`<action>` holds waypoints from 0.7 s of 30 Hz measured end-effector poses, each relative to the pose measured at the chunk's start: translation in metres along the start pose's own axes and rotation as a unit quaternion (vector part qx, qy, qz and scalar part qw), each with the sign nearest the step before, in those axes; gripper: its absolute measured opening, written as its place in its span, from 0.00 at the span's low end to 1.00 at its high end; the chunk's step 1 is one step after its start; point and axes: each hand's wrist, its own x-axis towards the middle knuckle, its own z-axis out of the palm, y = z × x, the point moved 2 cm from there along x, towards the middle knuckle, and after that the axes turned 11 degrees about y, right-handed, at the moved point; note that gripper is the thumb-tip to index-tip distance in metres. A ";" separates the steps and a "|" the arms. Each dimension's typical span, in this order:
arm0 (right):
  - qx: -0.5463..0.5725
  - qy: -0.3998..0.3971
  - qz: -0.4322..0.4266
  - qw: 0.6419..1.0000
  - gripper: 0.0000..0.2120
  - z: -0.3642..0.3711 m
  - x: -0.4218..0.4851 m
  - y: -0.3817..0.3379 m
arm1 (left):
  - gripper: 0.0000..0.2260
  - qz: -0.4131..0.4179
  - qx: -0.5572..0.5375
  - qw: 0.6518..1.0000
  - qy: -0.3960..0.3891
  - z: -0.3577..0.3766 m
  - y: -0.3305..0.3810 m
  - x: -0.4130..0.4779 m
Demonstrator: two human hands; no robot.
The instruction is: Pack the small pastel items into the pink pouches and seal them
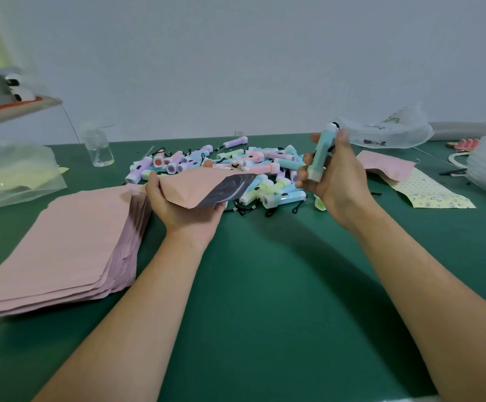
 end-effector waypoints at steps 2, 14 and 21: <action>-0.018 -0.012 -0.037 0.999 0.17 0.002 -0.003 0.001 | 0.35 0.001 -0.003 1.000 -0.004 -0.002 -0.001 0.002; -0.099 -0.103 -0.233 0.962 0.12 0.016 -0.030 -0.008 | 0.30 0.010 -0.058 0.998 0.011 0.001 0.001 0.007; -0.034 -0.184 -0.277 0.942 0.08 0.050 -0.064 -0.006 | 0.30 -0.003 -0.037 0.999 0.010 0.007 -0.010 0.004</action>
